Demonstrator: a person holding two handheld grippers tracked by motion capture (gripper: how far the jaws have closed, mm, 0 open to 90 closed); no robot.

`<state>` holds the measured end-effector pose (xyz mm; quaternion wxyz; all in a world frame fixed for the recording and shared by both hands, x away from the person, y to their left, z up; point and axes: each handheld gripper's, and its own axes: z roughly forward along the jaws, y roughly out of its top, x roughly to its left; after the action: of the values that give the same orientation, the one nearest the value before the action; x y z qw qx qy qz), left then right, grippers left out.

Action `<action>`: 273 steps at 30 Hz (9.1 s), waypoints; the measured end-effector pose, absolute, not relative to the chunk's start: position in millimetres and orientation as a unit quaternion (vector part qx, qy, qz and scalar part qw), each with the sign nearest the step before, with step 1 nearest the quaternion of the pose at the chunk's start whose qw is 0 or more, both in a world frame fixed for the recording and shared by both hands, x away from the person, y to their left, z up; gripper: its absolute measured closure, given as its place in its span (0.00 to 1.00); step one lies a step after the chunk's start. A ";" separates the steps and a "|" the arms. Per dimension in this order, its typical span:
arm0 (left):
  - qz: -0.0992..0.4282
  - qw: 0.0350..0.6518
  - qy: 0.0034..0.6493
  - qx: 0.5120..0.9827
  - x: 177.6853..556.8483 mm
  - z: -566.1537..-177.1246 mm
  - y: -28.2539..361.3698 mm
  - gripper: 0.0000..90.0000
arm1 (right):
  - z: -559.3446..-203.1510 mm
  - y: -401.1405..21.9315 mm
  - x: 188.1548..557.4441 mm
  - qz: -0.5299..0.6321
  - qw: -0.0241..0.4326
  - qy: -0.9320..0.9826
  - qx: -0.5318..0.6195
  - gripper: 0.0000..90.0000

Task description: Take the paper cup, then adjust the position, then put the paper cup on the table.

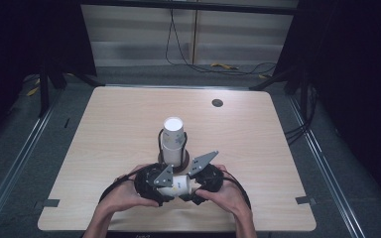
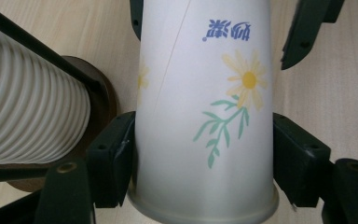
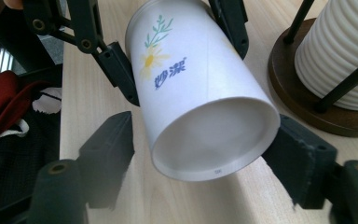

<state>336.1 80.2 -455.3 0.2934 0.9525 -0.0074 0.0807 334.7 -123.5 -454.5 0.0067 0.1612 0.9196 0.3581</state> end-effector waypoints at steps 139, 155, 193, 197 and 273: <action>0.019 0.610 0.108 0.785 336.1 -484.7 123.3 0.18 | -484.1 -169.3 323.1 0.592 -0.015 0.788 0.167 0.41; 0.016 0.611 0.086 0.787 335.2 -484.8 117.9 0.23 | -484.6 -168.1 323.4 0.601 -0.021 0.784 0.155 0.41; 0.018 0.612 0.079 0.787 335.5 -479.7 125.3 0.29 | -485.9 -164.4 322.4 0.594 0.014 0.786 0.171 0.20; 0.019 0.603 0.090 0.792 337.1 -480.6 126.5 0.29 | -485.6 -167.5 320.1 0.600 0.043 0.777 0.187 0.15; 0.082 0.450 0.268 0.848 387.6 -447.2 212.2 0.29 | -505.1 -202.2 279.7 0.601 0.360 0.616 0.361 0.14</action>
<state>387.6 212.2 -447.2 0.4495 0.8481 0.2681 0.0819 279.7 -202.2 -505.1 0.3598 0.3610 0.6158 0.6008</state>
